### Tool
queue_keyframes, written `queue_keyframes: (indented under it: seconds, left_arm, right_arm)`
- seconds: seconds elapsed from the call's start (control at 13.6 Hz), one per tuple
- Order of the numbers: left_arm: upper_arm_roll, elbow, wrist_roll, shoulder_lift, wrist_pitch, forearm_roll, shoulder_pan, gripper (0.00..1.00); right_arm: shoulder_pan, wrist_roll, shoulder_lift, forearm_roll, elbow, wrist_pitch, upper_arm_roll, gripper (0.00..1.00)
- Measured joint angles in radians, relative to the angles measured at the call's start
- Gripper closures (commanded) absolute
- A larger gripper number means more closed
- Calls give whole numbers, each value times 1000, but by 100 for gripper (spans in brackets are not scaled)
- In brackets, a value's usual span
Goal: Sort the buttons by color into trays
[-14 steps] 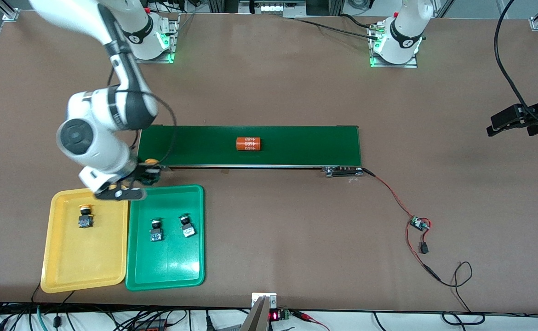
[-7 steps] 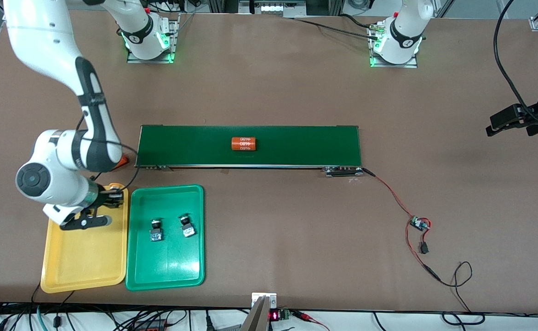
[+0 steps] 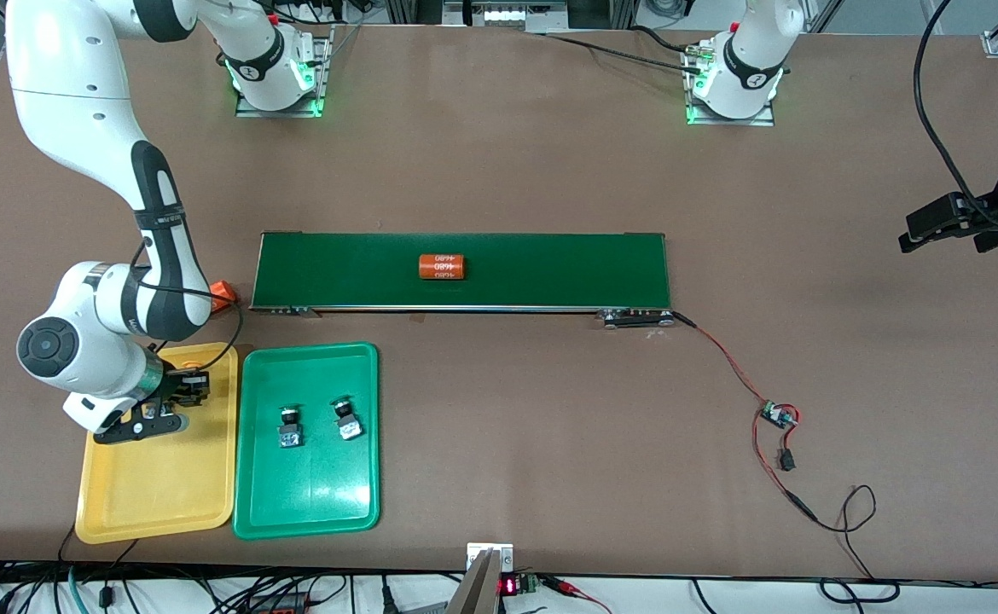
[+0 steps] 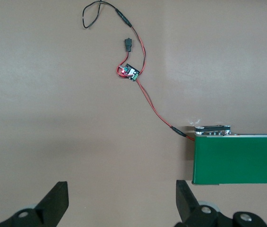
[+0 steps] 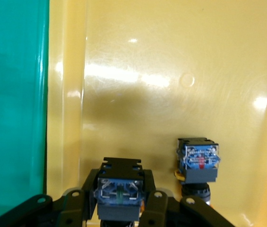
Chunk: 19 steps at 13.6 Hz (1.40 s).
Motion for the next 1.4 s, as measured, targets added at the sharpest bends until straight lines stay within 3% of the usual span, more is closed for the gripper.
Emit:
queue_keyframes:
  seconds: [0.07, 0.15, 0.22, 0.3, 0.37, 0.44, 0.89, 1.4]
  left_arm:
    - [0, 0, 0, 0, 0, 0, -1, 0]
    - [0, 0, 0, 0, -1, 0, -1, 0]
    - [0, 0, 1, 0, -1, 0, -1, 0]
    - [0, 0, 1, 0, -1, 0, -2, 0]
    - [0, 0, 1, 0, -1, 0, -2, 0]
    - [0, 0, 1, 0, -1, 0, -2, 0]
    - [0, 0, 2, 0, -1, 0, -2, 0]
    - [-9, 0, 4, 0, 8, 0, -3, 0]
  right_arm:
    - [-1, 0, 5, 0, 0, 12, 0, 93]
    - [-2, -1, 11, 0, 0, 22, 0, 75]
    - [-3, -2, 16, 0, 0, 27, 0, 47]
    - [-5, -2, 20, 0, 0, 29, 0, 34]
    - [-7, -2, 20, 1, 0, 30, 0, 5]
    - [-8, -2, 20, 5, 1, 31, 0, 0]
    - [-6, -2, -3, 38, 36, -23, 5, 0]
    - [1, 61, -229, 39, 180, -557, 8, 0]
